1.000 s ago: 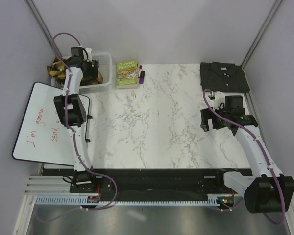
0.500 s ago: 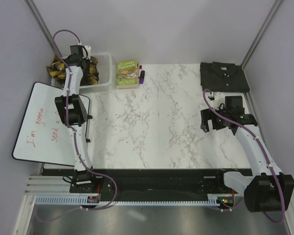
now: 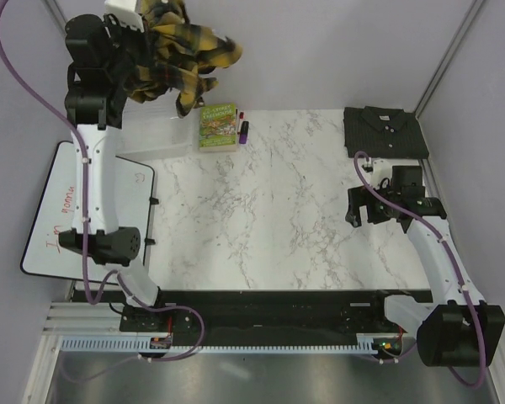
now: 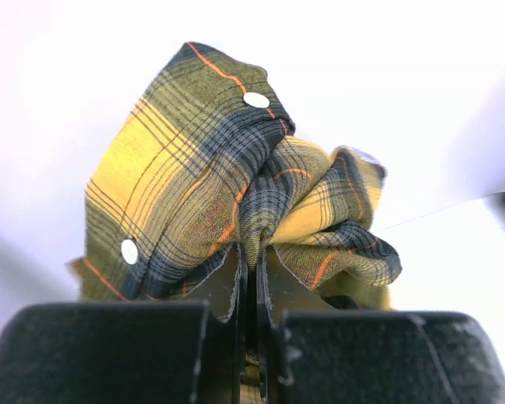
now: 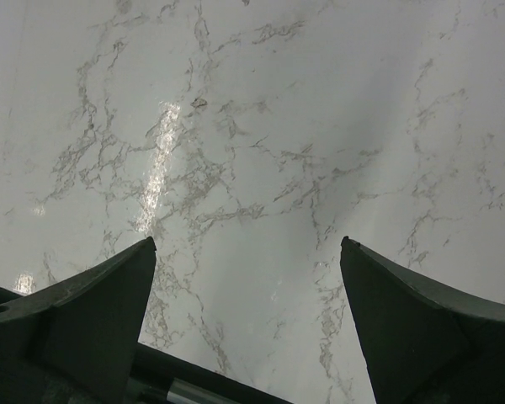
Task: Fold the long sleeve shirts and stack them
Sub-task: Move the shirt to the center of the board, then flatten the shirt out
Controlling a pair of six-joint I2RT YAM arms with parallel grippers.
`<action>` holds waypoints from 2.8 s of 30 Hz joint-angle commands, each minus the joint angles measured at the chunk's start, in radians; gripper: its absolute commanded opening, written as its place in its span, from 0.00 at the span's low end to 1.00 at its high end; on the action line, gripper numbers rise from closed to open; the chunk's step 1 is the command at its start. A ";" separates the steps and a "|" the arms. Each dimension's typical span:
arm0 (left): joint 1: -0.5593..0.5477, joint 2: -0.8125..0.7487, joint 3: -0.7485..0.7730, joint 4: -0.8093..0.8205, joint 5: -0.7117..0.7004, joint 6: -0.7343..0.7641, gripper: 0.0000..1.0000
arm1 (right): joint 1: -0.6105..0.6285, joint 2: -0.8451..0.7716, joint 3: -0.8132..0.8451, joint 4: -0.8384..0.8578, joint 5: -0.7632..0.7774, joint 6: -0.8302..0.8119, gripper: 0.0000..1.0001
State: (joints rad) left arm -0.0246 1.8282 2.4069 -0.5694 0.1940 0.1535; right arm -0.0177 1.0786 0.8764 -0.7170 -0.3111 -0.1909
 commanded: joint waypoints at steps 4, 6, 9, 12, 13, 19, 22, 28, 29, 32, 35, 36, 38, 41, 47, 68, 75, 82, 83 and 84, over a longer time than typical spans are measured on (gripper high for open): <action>-0.196 -0.204 -0.078 0.051 0.195 -0.212 0.02 | -0.042 -0.042 0.047 0.002 -0.066 0.001 0.98; -0.230 -0.249 -0.139 0.049 0.219 -0.277 0.02 | -0.051 -0.045 0.053 -0.001 -0.074 0.001 0.98; -0.268 -0.317 -0.303 0.046 0.284 -0.307 0.02 | -0.062 -0.040 0.070 -0.009 -0.077 -0.002 0.98; -0.316 -0.416 -0.550 0.026 0.343 -0.206 0.57 | -0.067 -0.028 0.093 -0.016 -0.079 -0.016 0.98; -0.316 -0.444 -0.616 0.017 0.340 -0.177 0.99 | -0.065 -0.020 0.102 -0.022 -0.077 -0.025 0.98; -0.109 -0.570 -0.955 -0.095 0.572 0.012 0.99 | -0.074 0.013 0.179 -0.151 -0.037 -0.216 0.98; -0.103 -0.590 -1.100 -0.116 0.475 0.128 0.99 | -0.105 0.053 0.216 -0.208 0.039 -0.333 0.98; -0.107 -0.485 -1.178 -0.112 0.375 0.235 0.96 | -0.266 0.205 0.311 -0.243 0.098 -0.450 0.95; -0.107 -0.459 -1.171 -0.112 0.372 0.247 0.94 | -0.287 0.216 0.349 -0.275 0.080 -0.455 0.95; -0.124 -0.344 -1.157 -0.086 0.309 0.235 0.91 | -0.277 0.234 0.398 -0.385 -0.093 -0.472 0.95; -0.135 -0.259 -1.158 -0.087 0.282 0.262 0.81 | -0.162 0.233 0.383 -0.432 -0.129 -0.452 0.92; -0.136 -0.265 -1.169 -0.089 0.285 0.277 0.80 | -0.128 0.224 0.368 -0.430 -0.122 -0.438 0.91; -0.136 -0.290 -1.219 -0.089 0.300 0.337 0.79 | -0.023 0.189 0.305 -0.392 -0.100 -0.412 0.91; -0.136 -0.342 -1.282 -0.116 0.312 0.418 0.79 | 0.112 0.176 0.250 -0.345 -0.077 -0.364 0.91; -0.162 -0.528 -1.445 -0.199 0.466 0.650 0.81 | 0.280 0.256 0.176 -0.256 -0.022 -0.308 0.73; -0.370 -0.561 -1.727 -0.021 0.378 1.028 0.79 | 0.079 0.662 0.519 -0.140 0.179 -0.357 0.53; -0.390 -0.618 -1.799 -0.063 0.318 1.042 0.47 | 0.082 0.548 0.579 -0.248 -0.030 -0.320 0.58; -0.279 -0.587 -1.665 -0.087 0.341 0.836 0.16 | 0.202 0.549 0.400 -0.230 -0.076 -0.278 0.55; -0.215 -0.578 -1.643 -0.102 0.360 0.821 0.17 | 0.237 0.563 0.380 -0.223 -0.063 -0.282 0.52; -0.184 -0.552 -1.594 -0.109 0.393 0.804 0.23 | 0.252 0.590 0.362 -0.214 -0.053 -0.288 0.50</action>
State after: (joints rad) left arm -0.3340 1.2377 0.6762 -0.6605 0.5133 1.0672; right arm 0.1516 1.6032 1.3357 -0.9272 -0.3412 -0.4931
